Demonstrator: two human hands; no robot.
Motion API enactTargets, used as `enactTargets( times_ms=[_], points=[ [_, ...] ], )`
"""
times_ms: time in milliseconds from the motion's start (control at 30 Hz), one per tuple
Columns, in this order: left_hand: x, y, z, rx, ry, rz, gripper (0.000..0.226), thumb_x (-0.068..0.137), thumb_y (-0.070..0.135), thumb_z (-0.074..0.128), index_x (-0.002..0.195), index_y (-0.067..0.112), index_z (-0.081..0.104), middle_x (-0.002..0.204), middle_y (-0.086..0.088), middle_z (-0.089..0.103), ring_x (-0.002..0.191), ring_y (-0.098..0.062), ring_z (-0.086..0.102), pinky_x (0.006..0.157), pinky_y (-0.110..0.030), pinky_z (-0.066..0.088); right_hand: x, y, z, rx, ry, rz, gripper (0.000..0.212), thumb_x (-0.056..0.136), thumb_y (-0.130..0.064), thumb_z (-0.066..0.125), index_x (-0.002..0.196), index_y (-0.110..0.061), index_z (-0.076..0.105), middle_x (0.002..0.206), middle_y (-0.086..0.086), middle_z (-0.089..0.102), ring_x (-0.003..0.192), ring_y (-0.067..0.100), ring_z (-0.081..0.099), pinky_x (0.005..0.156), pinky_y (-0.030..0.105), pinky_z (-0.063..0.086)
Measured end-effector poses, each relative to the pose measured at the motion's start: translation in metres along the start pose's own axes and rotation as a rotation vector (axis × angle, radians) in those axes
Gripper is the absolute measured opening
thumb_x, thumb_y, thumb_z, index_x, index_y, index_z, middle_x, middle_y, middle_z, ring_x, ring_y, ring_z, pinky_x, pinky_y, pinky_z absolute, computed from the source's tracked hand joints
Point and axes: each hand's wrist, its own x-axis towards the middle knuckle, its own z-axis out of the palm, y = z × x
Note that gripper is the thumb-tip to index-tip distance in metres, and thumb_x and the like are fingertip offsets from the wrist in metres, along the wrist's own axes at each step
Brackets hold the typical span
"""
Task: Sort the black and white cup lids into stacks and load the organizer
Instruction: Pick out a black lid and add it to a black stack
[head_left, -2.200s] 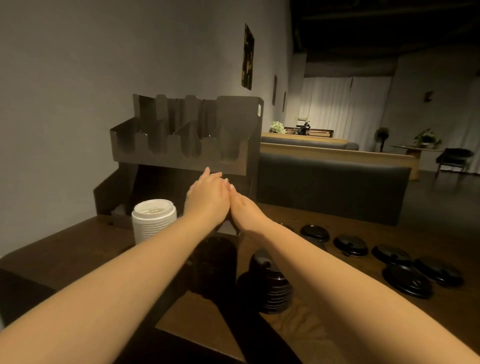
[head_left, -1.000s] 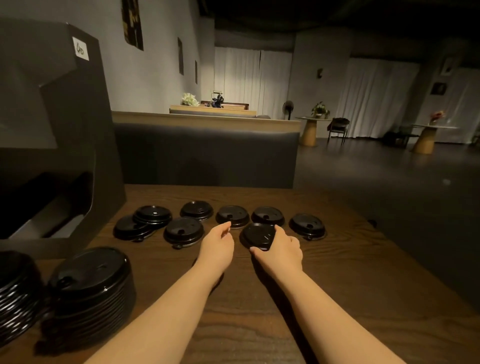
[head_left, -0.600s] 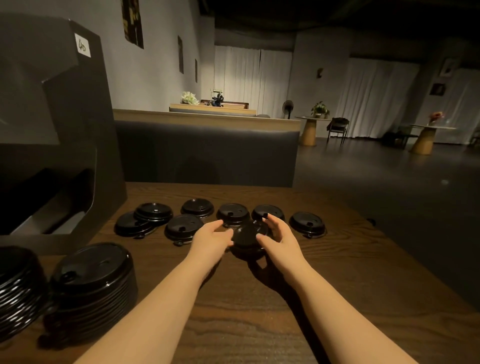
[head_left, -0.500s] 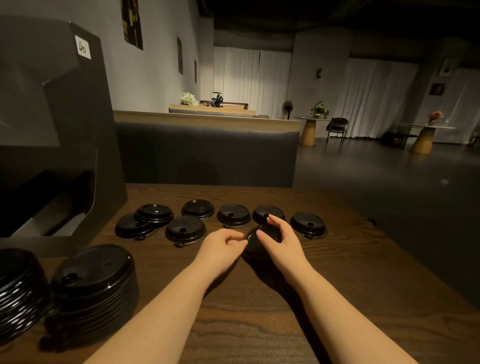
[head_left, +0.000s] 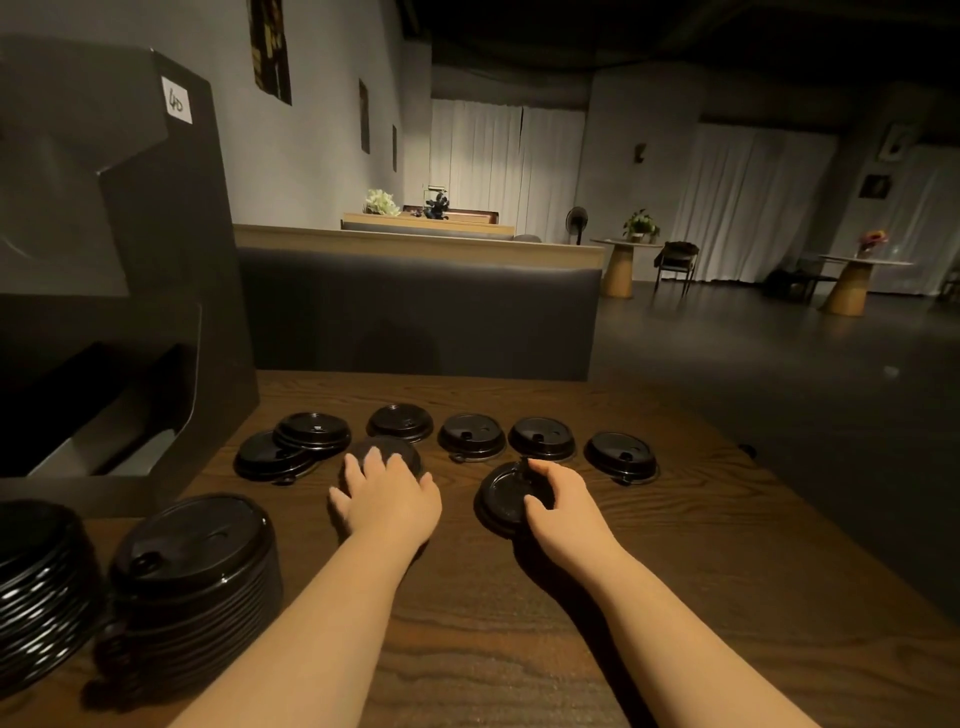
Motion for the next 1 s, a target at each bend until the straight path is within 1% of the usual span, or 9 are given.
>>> enactTargets(
  times_ms=[67,133,200,267,333,433,567,767,1000],
  points=[
    [-0.004,0.004,-0.002,-0.041,0.062,0.081,0.047,0.099,0.042,0.037,0.141,0.021,0.044,0.143,-0.003,0.047,0.136,-0.024,0.036,0.111,-0.044,0.027,0.001,0.001,-0.002,0.004,0.044,0.021,0.051,0.096,-0.01,0.049,0.145,-0.016,0.034,0.15,0.004,0.032,0.138,0.017,0.031,0.112,0.028,0.025],
    [-0.006,0.008,-0.003,-0.106,0.124,0.134,0.045,0.099,0.04,0.039,0.14,0.022,0.045,0.136,-0.001,0.053,0.127,-0.022,0.045,0.105,-0.04,0.033,0.004,0.003,-0.003,0.03,0.102,0.055,0.052,0.095,-0.008,0.05,0.144,-0.015,0.035,0.15,0.005,0.032,0.138,0.019,0.032,0.112,0.03,0.026],
    [0.0,0.007,-0.002,-0.166,0.194,0.107,0.048,0.098,0.039,0.042,0.142,0.021,0.041,0.141,-0.003,0.048,0.133,-0.023,0.039,0.109,-0.042,0.03,0.007,0.006,-0.003,0.058,0.158,0.088,0.052,0.095,-0.007,0.05,0.144,-0.014,0.035,0.15,0.006,0.032,0.138,0.02,0.032,0.112,0.031,0.026],
    [0.013,-0.001,-0.002,-0.16,0.226,-0.015,0.057,0.097,0.038,0.045,0.148,0.018,0.029,0.154,-0.008,0.03,0.146,-0.027,0.017,0.117,-0.046,0.015,0.008,0.007,-0.002,0.08,0.191,0.108,0.051,0.095,-0.007,0.049,0.143,-0.014,0.035,0.151,0.006,0.031,0.138,0.021,0.031,0.112,0.032,0.025],
    [0.027,-0.009,-0.002,-0.088,0.201,-0.156,0.068,0.096,0.039,0.045,0.153,0.015,0.016,0.161,-0.01,0.007,0.149,-0.028,-0.006,0.119,-0.049,0.0,0.008,0.008,-0.002,0.09,0.211,0.101,0.05,0.095,-0.006,0.049,0.142,-0.014,0.036,0.15,0.006,0.031,0.138,0.021,0.031,0.113,0.033,0.025],
    [0.037,-0.013,0.0,0.017,0.11,-0.238,0.07,0.098,0.04,0.038,0.155,0.015,0.006,0.162,-0.011,-0.007,0.147,-0.029,-0.016,0.117,-0.053,-0.006,0.012,0.007,-0.001,0.072,0.215,0.079,0.049,0.095,-0.006,0.049,0.142,-0.014,0.036,0.149,0.005,0.031,0.139,0.02,0.031,0.113,0.032,0.024],
    [0.037,-0.011,-0.003,0.065,0.013,-0.246,0.058,0.101,0.04,0.03,0.153,0.016,0.019,0.162,-0.01,0.006,0.148,-0.029,-0.01,0.118,-0.053,-0.003,0.015,0.006,0.002,0.077,0.209,0.096,0.05,0.095,-0.006,0.049,0.143,-0.014,0.036,0.15,0.006,0.031,0.139,0.02,0.03,0.113,0.032,0.024],
    [0.036,0.009,-0.009,-0.125,0.169,-0.203,0.07,0.09,0.021,0.059,0.15,0.015,0.023,0.16,-0.008,0.009,0.149,-0.027,-0.004,0.119,-0.048,0.005,0.016,0.001,0.005,0.179,0.273,0.143,0.053,0.094,-0.003,0.05,0.143,-0.013,0.035,0.15,0.007,0.031,0.139,0.021,0.03,0.113,0.033,0.024],
    [0.072,0.036,-0.028,-0.479,0.247,-0.182,0.053,0.099,0.017,0.045,0.149,0.014,0.029,0.161,-0.004,0.014,0.149,-0.023,-0.002,0.121,-0.044,0.007,0.037,-0.02,-0.001,0.373,0.287,0.088,0.052,0.094,-0.002,0.049,0.142,-0.019,0.037,0.147,0.004,0.039,0.136,0.021,0.037,0.111,0.035,0.031]
  ],
)
